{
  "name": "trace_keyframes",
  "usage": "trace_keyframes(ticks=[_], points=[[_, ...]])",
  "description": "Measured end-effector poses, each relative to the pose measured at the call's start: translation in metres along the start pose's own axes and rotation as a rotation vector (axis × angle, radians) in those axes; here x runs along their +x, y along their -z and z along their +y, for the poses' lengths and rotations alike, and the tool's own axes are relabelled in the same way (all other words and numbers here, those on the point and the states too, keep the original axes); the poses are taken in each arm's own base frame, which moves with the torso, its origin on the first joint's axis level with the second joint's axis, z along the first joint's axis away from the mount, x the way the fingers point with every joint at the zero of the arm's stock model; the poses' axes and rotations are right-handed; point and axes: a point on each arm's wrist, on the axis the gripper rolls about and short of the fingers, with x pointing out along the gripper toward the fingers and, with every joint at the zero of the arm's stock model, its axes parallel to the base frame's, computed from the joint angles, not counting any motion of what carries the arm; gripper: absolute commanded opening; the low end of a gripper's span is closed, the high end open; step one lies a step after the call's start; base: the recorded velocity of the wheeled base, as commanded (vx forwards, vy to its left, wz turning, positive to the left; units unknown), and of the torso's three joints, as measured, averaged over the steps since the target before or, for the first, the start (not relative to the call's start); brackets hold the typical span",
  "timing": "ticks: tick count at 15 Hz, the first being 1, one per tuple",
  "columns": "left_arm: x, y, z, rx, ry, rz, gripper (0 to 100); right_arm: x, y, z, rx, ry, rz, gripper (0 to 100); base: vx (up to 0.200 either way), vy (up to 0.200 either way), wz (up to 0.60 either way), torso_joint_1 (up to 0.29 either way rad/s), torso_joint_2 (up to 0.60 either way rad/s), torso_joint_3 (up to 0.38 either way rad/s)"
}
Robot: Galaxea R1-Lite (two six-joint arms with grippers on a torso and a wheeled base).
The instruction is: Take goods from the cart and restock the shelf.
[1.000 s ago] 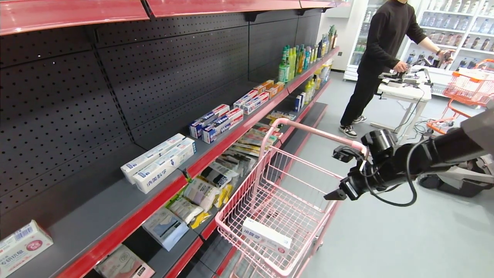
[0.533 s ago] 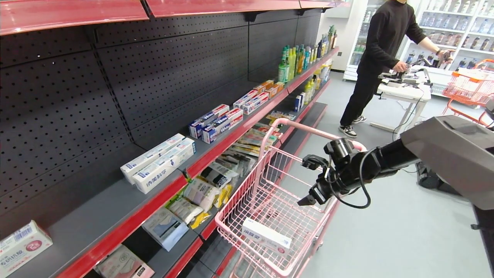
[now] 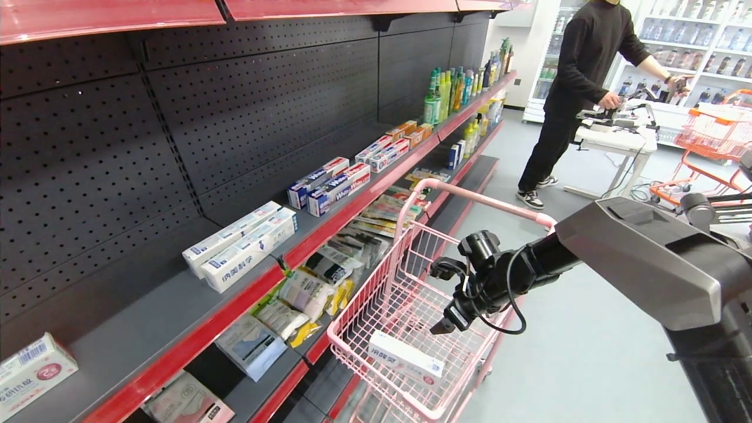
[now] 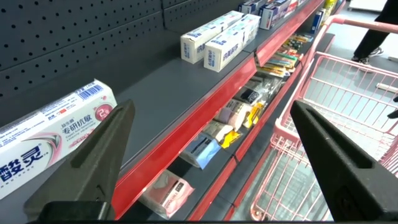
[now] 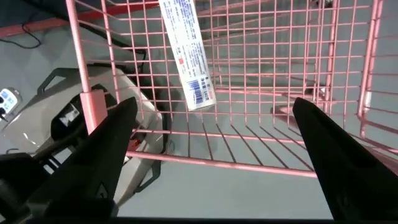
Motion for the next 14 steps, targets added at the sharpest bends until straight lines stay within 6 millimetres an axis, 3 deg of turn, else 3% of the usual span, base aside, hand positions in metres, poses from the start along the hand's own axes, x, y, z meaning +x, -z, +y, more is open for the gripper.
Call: trace_keyframes(ticks=[5, 14], points=[[0.000, 0.000, 0.000, 0.000, 0.000, 0.000, 100, 0.015, -0.001, 0.011, -0.026, -0.018, 0.021, 100, 0.000, 0.000, 0.00, -0.088, 0.21, 0.109], [0.000, 0.000, 0.000, 0.000, 0.000, 0.000, 100, 0.025, -0.001, 0.024, -0.050, -0.040, 0.042, 100, 0.000, 0.000, 0.00, -0.141, 0.31, 0.163]])
